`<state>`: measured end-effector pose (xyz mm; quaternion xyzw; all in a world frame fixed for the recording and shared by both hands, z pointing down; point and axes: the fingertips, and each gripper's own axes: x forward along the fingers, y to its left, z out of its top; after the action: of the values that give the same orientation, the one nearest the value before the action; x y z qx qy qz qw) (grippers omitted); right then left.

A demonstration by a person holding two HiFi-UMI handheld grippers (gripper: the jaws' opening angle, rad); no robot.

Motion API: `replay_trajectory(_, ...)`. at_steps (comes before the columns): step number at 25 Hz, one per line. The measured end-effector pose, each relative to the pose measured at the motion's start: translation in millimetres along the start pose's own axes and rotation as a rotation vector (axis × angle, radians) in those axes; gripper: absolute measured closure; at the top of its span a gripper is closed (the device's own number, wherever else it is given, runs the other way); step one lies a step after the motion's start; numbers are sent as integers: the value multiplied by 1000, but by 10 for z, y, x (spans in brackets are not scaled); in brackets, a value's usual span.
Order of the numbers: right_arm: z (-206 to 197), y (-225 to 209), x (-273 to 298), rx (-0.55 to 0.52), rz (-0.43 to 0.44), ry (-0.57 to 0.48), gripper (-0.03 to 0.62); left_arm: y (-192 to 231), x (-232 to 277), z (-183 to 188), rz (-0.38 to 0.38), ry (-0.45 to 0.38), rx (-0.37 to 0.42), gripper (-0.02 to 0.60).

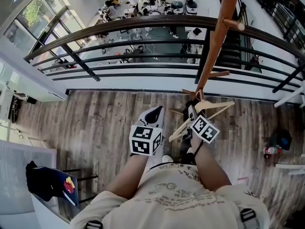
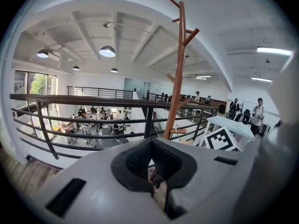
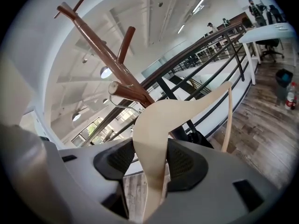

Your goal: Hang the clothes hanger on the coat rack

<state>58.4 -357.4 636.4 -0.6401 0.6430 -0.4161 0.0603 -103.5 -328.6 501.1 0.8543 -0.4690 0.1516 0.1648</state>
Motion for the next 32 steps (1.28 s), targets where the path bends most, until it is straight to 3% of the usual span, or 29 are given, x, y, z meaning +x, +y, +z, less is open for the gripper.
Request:
replay_trajectory(15, -25, -186, 291, 42, -42, 16, 384, 62, 149, 74, -1, 9, 17, 584)
replay_trajectory(32, -116, -176, 377, 109, 33, 20, 384, 56, 151, 57, -1, 18, 25, 584)
